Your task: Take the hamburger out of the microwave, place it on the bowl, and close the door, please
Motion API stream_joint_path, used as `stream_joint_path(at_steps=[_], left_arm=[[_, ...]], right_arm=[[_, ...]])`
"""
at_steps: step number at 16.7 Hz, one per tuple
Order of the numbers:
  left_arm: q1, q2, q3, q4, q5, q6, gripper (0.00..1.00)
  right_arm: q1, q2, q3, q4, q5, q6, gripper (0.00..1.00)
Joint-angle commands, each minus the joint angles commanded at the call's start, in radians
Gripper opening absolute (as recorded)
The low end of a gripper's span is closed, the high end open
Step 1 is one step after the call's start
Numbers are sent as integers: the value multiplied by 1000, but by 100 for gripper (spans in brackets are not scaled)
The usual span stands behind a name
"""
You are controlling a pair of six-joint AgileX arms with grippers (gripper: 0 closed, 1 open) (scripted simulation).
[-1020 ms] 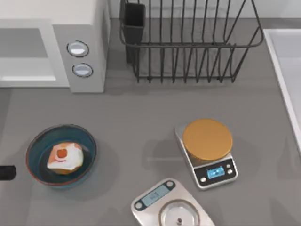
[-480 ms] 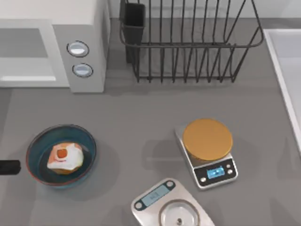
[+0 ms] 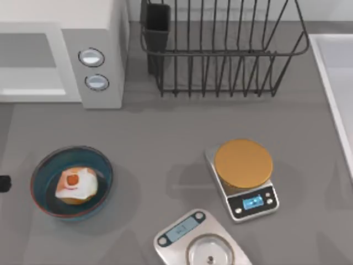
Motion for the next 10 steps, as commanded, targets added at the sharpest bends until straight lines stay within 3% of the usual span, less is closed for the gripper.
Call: stream_joint_path(at_steps=[6,10], left_arm=[[10,10,10,-9,6,11,0],[129,159,151,-103,81,116,0]], right_arm=[[0,0,0,0,0,0,100],[0,0,0,0,0,0,100]])
